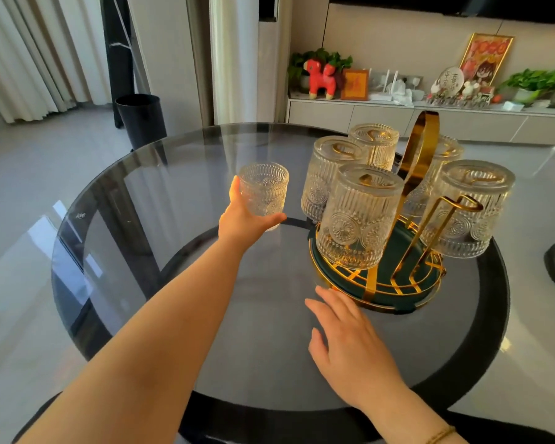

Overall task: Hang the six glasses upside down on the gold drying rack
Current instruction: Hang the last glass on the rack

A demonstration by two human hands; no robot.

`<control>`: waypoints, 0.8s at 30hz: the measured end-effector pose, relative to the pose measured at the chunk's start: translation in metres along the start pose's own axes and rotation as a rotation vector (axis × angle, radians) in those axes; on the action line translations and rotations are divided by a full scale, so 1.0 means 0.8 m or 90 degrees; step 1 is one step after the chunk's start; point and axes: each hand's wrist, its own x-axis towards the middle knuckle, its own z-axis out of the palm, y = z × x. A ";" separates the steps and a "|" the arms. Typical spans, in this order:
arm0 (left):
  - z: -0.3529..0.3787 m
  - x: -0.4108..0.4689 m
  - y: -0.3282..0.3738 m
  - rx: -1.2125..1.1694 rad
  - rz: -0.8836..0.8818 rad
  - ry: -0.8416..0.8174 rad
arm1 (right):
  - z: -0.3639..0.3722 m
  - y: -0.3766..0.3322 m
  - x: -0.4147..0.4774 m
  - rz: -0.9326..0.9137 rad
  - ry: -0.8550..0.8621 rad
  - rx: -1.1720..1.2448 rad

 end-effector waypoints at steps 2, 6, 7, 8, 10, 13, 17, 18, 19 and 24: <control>0.002 0.002 -0.001 -0.005 -0.004 0.014 | 0.001 0.001 0.000 -0.003 0.006 -0.002; 0.000 -0.004 -0.004 -0.037 -0.007 0.024 | 0.001 0.001 0.000 -0.004 0.011 0.002; -0.001 -0.007 -0.004 -0.040 -0.007 0.028 | 0.001 0.001 0.000 -0.005 0.014 0.003; -0.003 -0.011 -0.004 -0.042 -0.008 0.032 | 0.001 0.000 0.000 -0.004 0.015 0.004; -0.008 -0.022 -0.005 -0.050 -0.010 0.038 | 0.000 0.000 -0.001 -0.006 0.018 0.008; -0.015 -0.047 -0.007 -0.092 -0.013 0.040 | 0.000 0.000 -0.001 -0.007 0.029 0.012; -0.030 -0.090 -0.008 -0.138 0.001 0.040 | -0.002 0.000 -0.002 -0.006 0.042 0.029; -0.035 -0.102 -0.008 -0.144 0.007 0.040 | -0.003 0.000 -0.003 -0.008 0.050 0.036; -0.040 -0.113 -0.007 -0.149 0.016 0.042 | -0.004 0.000 -0.004 -0.009 0.060 0.041; -0.081 -0.151 0.029 -0.066 0.113 0.029 | -0.014 -0.002 -0.014 -0.003 0.117 0.062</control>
